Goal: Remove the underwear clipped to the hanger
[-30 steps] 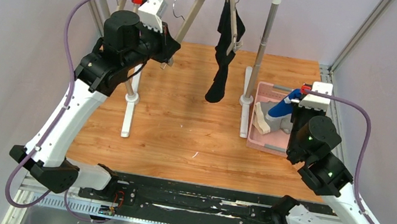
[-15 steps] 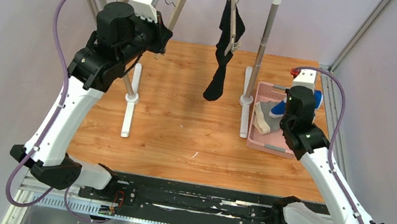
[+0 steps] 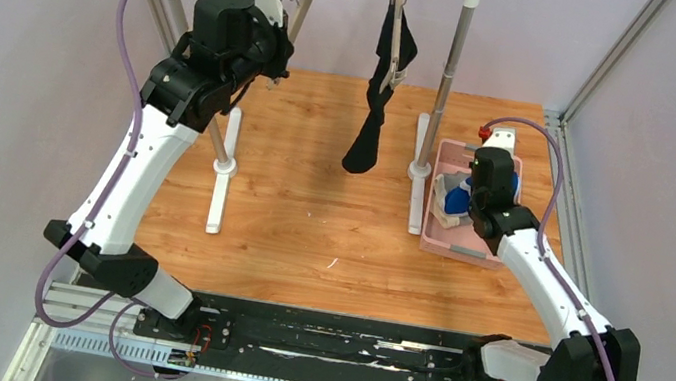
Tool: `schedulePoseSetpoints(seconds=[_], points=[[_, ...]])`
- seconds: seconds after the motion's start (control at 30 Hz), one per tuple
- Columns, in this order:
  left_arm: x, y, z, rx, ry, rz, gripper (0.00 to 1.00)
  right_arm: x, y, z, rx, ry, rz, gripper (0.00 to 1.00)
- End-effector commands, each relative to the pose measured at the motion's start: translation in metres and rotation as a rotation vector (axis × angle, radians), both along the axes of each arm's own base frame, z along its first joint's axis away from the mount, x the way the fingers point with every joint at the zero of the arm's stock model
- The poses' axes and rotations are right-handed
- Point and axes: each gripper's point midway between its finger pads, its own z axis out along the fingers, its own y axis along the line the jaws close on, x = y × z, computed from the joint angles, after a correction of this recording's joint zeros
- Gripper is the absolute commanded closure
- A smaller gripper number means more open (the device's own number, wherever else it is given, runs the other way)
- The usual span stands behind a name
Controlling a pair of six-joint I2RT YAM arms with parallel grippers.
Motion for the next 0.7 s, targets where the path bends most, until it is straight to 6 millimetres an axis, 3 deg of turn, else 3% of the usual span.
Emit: schedulePoseSetpoints(seconds=[0.0,0.1,0.2,0.23,0.37,0.43,0.5,0.67], points=[[0.008,0.014,0.014,-0.013,-0.033,0.04,1.0,0.002,-0.004,-0.02,0.034,0.041,-0.02,1.0],[0.014,0.019,0.01,-0.02,-0.021,0.05,0.99,0.001,-0.006,-0.037,0.044,0.092,-0.032,0.99],[0.015,0.018,0.004,-0.016,-0.007,0.043,0.84,0.002,-0.003,-0.046,0.058,0.131,-0.025,0.96],[0.014,0.016,0.003,-0.018,-0.003,0.034,0.81,0.002,-0.002,-0.048,0.059,0.141,-0.023,0.89],[0.007,0.012,0.008,-0.047,-0.032,0.001,0.69,0.002,0.0,-0.043,0.07,0.135,-0.014,0.43],[0.002,0.014,0.014,-0.053,-0.05,-0.002,0.68,0.001,0.0,-0.039,0.073,0.12,-0.013,0.28],[-0.005,0.018,0.022,-0.055,-0.071,0.0,0.67,0.0,-0.001,-0.034,0.076,0.104,-0.01,0.24],[-0.03,0.031,0.048,-0.071,-0.143,0.012,0.65,-0.004,-0.001,-0.017,0.095,0.042,-0.001,0.23]])
